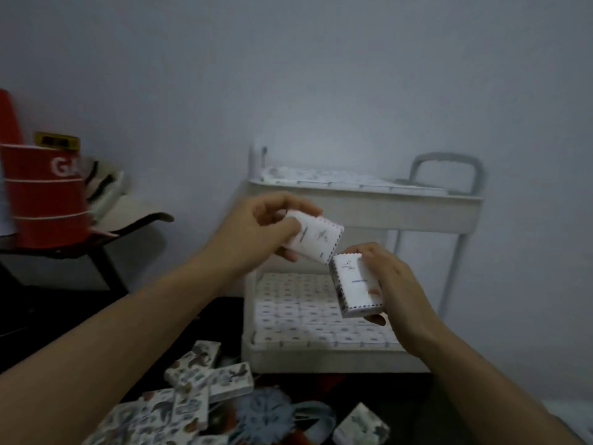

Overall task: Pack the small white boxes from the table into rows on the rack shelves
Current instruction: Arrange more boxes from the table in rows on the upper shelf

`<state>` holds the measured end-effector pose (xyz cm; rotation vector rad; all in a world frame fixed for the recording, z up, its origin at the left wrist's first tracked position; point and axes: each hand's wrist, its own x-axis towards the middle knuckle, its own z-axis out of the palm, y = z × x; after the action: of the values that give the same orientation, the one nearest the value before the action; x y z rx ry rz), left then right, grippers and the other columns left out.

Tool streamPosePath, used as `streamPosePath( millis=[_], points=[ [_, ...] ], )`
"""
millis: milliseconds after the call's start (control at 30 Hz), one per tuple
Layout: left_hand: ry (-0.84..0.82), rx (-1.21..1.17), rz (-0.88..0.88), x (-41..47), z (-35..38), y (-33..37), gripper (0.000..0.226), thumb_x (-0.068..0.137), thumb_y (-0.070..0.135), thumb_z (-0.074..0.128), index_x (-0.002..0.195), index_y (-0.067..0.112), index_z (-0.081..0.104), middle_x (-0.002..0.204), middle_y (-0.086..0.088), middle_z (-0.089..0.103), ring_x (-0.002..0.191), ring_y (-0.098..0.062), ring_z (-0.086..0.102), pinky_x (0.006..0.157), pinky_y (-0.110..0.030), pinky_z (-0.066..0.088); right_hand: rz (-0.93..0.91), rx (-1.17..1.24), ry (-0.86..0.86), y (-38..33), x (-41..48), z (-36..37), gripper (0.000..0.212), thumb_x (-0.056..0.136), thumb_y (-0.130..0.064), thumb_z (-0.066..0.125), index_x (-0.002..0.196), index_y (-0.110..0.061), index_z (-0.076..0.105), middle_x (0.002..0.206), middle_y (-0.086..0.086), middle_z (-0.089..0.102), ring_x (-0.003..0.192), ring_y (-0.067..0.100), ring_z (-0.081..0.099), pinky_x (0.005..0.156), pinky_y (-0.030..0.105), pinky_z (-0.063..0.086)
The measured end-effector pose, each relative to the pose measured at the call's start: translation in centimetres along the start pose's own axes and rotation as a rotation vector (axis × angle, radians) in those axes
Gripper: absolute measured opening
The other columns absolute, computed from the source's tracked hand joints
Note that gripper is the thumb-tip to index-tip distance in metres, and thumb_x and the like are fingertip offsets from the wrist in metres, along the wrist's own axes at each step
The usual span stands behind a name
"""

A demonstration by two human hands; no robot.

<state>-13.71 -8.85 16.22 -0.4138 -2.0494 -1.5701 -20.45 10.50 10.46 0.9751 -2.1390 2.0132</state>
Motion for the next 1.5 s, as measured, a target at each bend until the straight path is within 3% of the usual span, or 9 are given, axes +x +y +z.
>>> streamPosePath(
  millis=[300, 467, 633, 767, 900, 1100, 1167, 1267, 1500],
  points=[
    [-0.004, 0.203, 0.206, 12.9, 8.5, 3.9, 0.033, 0.079, -0.002, 0.056, 0.088, 0.025, 0.071, 0.104, -0.004, 0.066, 0.093, -0.023, 0.067, 0.066, -0.036, 0.061, 0.023, -0.124, 0.142, -0.8, -0.5, -9.2, 0.013, 0.094, -0.023, 0.06, 0.107, -0.023, 0.064, 0.087, 0.003, 0.069, 0.064, 0.017, 0.066, 0.046, 0.032, 0.051],
    [-0.032, 0.337, 0.222, 18.7, 10.9, 4.1, 0.037, 0.079, -0.001, 0.05, 0.089, 0.029, 0.071, 0.102, -0.001, 0.063, 0.095, -0.022, 0.064, 0.066, -0.033, 0.059, 0.04, -0.248, 0.168, -1.9, 0.8, -12.4, 0.025, 0.094, -0.032, 0.057, 0.118, -0.033, 0.055, 0.097, -0.005, 0.072, 0.077, 0.006, 0.069, 0.06, 0.015, 0.051],
    [-0.105, 0.513, 0.206, 22.3, 11.8, 3.3, 0.046, 0.08, -0.005, 0.045, 0.103, 0.028, 0.07, 0.115, -0.004, 0.062, 0.1, -0.021, 0.061, 0.077, -0.035, 0.059, -0.033, -0.387, 0.159, -4.9, 3.3, -14.3, 0.026, 0.102, -0.034, 0.038, 0.121, -0.037, 0.055, 0.096, -0.009, 0.066, 0.068, 0.0, 0.064, 0.053, 0.014, 0.048],
    [-0.211, 0.541, 0.179, 23.2, 12.4, 2.1, 0.05, 0.083, 0.004, 0.065, 0.128, 0.022, 0.052, 0.111, -0.006, 0.063, 0.084, -0.016, 0.064, 0.064, -0.021, 0.055, -0.099, -0.466, 0.233, -7.4, 6.3, -15.2, 0.027, 0.103, -0.037, 0.035, 0.124, -0.044, 0.051, 0.104, 0.002, 0.063, 0.047, 0.004, 0.057, 0.041, 0.017, 0.039],
    [-0.274, 0.551, 0.141, 23.2, 12.9, 1.2, 0.045, 0.076, 0.022, 0.081, 0.112, 0.022, 0.055, 0.094, 0.003, 0.068, 0.078, -0.005, 0.066, 0.064, -0.018, 0.053, -0.009, -0.521, 0.323, -9.2, 9.7, -16.0, 0.021, 0.1, -0.038, 0.041, 0.121, -0.034, 0.044, 0.099, 0.001, 0.058, 0.053, 0.009, 0.06, 0.043, 0.021, 0.045],
    [-0.461, 0.567, 0.136, 22.2, 12.9, -0.4, 0.019, 0.076, 0.033, 0.08, 0.095, 0.033, 0.074, 0.097, 0.009, 0.072, 0.087, -0.002, 0.068, 0.084, -0.022, 0.052, 0.167, -0.354, 0.2, -10.4, 12.6, -15.9, 0.068, 0.085, -0.008, 0.065, 0.143, -0.025, 0.034, 0.107, 0.006, 0.051, 0.075, 0.022, 0.07, 0.064, 0.027, 0.06],
    [-0.457, 0.569, 0.141, 22.0, 12.8, -0.6, 0.014, 0.078, 0.036, 0.077, 0.091, 0.041, 0.073, 0.095, 0.014, 0.07, 0.081, 0.007, 0.064, 0.08, -0.016, 0.049, 0.126, -0.34, 0.22, -10.3, 13.2, -15.8, 0.063, 0.086, -0.012, 0.07, 0.141, -0.019, 0.04, 0.119, 0.011, 0.053, 0.077, 0.023, 0.072, 0.064, 0.025, 0.06],
    [-0.461, 0.587, 0.13, 21.5, 12.8, -0.5, 0.013, 0.082, 0.038, 0.071, 0.095, 0.04, 0.074, 0.091, 0.017, 0.069, 0.081, 0.008, 0.063, 0.077, -0.015, 0.046, 0.061, -0.346, 0.257, -9.9, 13.9, -15.6, 0.037, 0.087, -0.027, 0.071, 0.118, -0.013, 0.057, 0.104, 0.012, 0.067, 0.073, 0.016, 0.073, 0.062, 0.021, 0.058],
    [-0.353, 0.721, 0.219, 19.7, 12.6, 0.7, 0.024, 0.089, 0.029, 0.055, 0.087, 0.027, 0.078, 0.079, 0.008, 0.072, 0.074, -0.006, 0.064, 0.068, -0.023, 0.05, 0.001, -1.062, 0.272, -8.5, 15.8, -14.5, 0.051, 0.094, -0.059, 0.042, 0.109, -0.014, 0.062, 0.094, 0.008, 0.07, 0.087, 0.027, 0.068, 0.089, 0.043, 0.051]
  ],
)
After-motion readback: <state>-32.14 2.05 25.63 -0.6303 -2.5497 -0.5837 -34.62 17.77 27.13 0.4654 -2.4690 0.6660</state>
